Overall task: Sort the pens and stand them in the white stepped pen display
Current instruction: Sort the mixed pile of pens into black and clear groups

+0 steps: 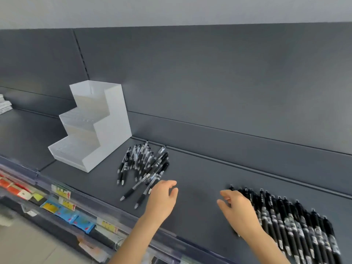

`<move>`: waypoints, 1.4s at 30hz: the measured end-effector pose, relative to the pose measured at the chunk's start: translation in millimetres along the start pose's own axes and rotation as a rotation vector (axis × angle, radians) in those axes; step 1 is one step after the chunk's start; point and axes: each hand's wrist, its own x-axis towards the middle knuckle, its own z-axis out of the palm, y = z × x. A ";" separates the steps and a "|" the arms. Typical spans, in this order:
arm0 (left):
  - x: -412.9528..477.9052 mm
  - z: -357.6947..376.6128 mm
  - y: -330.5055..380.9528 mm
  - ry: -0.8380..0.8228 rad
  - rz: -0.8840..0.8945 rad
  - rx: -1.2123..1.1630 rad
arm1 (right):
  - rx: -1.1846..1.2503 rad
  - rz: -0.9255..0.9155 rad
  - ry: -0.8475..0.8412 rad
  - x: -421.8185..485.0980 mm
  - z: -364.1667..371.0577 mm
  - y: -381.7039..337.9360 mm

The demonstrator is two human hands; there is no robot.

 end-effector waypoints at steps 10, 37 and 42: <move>79.5 -108.6 -132.3 0.111 -0.168 0.116 | -0.002 0.099 -0.097 69.6 105.1 -125.9; 156.6 -131.3 -165.6 -0.169 -0.348 -0.036 | 0.607 0.384 -0.024 144.6 120.7 -151.4; 142.7 -138.7 -161.5 -0.104 -0.304 -0.173 | 0.735 0.393 0.027 138.7 113.6 -148.2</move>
